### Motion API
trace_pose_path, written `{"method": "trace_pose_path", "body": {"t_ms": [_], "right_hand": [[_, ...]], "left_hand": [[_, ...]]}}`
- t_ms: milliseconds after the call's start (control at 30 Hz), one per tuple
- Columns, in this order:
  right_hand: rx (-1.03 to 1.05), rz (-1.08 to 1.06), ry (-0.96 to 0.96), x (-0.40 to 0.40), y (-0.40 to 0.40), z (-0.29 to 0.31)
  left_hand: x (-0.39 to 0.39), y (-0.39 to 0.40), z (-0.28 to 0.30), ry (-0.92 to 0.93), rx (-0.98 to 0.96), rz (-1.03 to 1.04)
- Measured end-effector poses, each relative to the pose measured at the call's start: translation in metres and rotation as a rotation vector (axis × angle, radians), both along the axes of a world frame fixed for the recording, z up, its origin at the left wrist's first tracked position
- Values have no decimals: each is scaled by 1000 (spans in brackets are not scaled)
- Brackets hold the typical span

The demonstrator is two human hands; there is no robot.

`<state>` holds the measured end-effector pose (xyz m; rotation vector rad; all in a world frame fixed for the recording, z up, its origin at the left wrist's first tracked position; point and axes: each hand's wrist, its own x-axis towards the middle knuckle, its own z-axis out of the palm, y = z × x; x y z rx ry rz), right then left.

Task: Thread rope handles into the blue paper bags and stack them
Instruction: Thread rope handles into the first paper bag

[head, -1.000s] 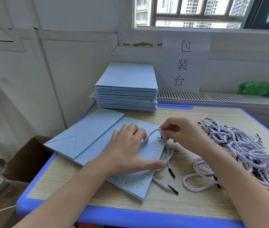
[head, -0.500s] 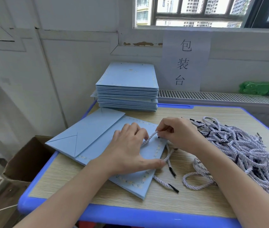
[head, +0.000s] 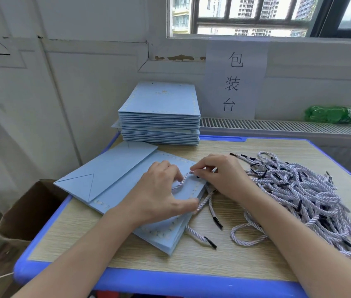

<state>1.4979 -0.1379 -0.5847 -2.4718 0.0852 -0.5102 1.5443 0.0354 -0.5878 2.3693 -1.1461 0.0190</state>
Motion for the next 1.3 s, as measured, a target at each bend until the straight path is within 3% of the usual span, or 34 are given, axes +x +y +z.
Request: {"method": "trace_pose_path", "body": {"t_ms": [133, 367, 633, 800, 1033, 1300], "right_hand": [[37, 62, 90, -2, 4, 3], [32, -55, 26, -2, 3, 3], [64, -204, -224, -9, 2, 8], [-42, -137, -21, -5, 6, -2], [-13, -243, -64, 3, 5, -7], [68, -189, -19, 6, 4, -7]], "left_hand": [[1, 1, 3, 74, -142, 39], [-1, 4, 8, 101, -229, 106], [-2, 6, 12, 113, -334, 214], [-5, 4, 13, 123, -341, 238], [-5, 3, 13, 158, -384, 249], [-2, 2, 6, 137, -257, 62]]}}
